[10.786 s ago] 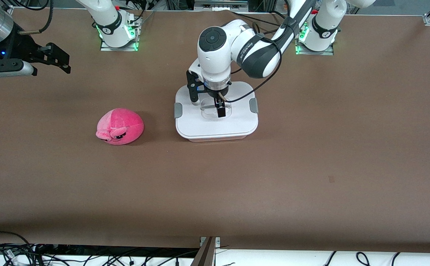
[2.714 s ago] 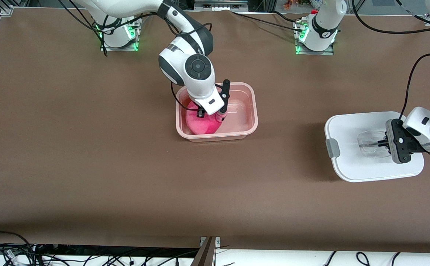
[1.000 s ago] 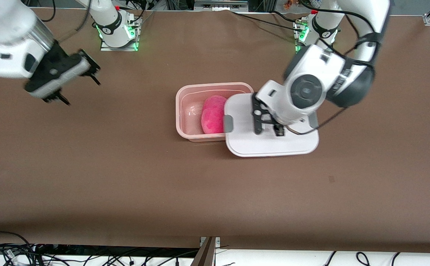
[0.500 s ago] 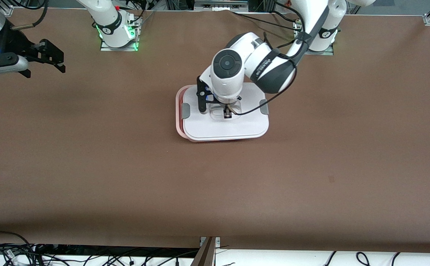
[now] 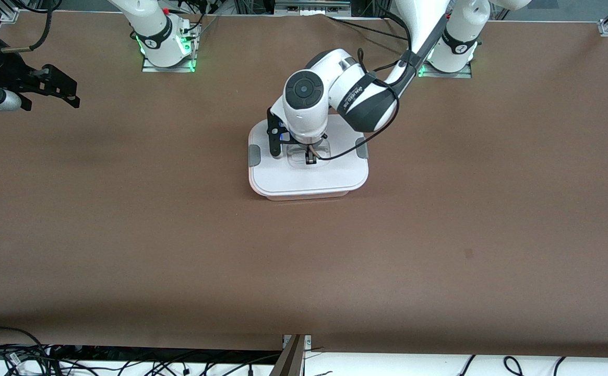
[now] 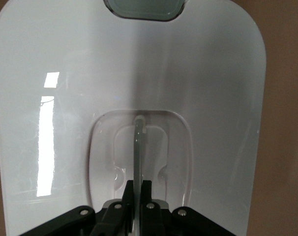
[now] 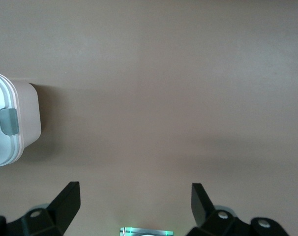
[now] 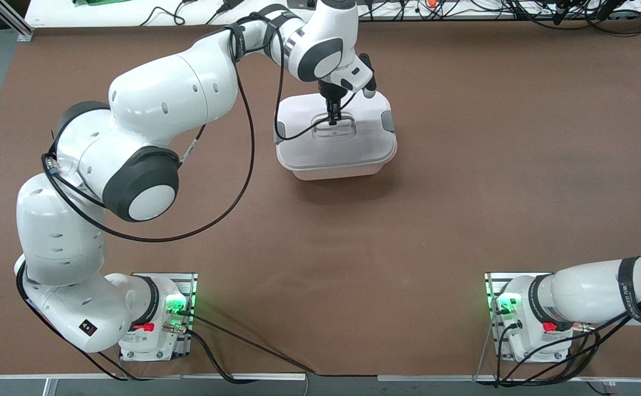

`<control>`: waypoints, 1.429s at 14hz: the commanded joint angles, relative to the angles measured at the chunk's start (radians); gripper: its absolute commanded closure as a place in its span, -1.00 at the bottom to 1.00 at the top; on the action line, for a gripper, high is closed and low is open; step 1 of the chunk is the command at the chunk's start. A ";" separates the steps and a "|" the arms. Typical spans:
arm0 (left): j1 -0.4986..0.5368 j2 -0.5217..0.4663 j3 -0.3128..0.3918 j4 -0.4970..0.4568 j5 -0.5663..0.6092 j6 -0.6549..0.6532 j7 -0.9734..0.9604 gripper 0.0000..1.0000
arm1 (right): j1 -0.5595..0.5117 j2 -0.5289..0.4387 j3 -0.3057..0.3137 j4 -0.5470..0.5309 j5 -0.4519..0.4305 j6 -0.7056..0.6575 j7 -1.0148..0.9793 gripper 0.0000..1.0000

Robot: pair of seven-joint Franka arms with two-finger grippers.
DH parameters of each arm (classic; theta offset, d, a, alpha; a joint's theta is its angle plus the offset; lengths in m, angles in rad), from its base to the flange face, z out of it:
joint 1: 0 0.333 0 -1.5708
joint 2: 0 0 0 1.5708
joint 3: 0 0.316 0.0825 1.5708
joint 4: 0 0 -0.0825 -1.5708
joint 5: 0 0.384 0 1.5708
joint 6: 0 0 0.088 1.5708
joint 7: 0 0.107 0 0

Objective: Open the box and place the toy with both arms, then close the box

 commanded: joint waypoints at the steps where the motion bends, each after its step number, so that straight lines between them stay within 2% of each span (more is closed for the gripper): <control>1: -0.027 0.013 0.015 0.017 0.017 0.000 -0.049 1.00 | 0.004 0.010 0.012 0.029 -0.035 -0.005 0.009 -1.00; 3: -0.028 0.014 0.015 0.017 0.017 0.003 -0.051 1.00 | 0.001 0.042 0.009 0.031 -0.020 0.006 0.026 -1.00; 6: -0.027 0.025 0.020 0.019 0.017 0.005 -0.051 1.00 | 0.006 0.037 0.017 0.032 0.014 0.002 0.026 -1.00; 9: -0.022 0.034 0.023 0.020 0.015 0.028 -0.051 1.00 | 0.007 0.037 0.016 0.032 0.005 -0.004 0.009 -1.00; 12: -0.025 0.057 0.023 0.067 0.017 0.026 -0.048 1.00 | 0.007 0.039 0.017 0.032 0.005 0.005 0.008 -1.00; 20: -0.028 0.068 0.025 0.071 0.066 0.028 -0.036 1.00 | 0.006 0.045 0.016 0.032 0.014 0.022 0.009 -1.00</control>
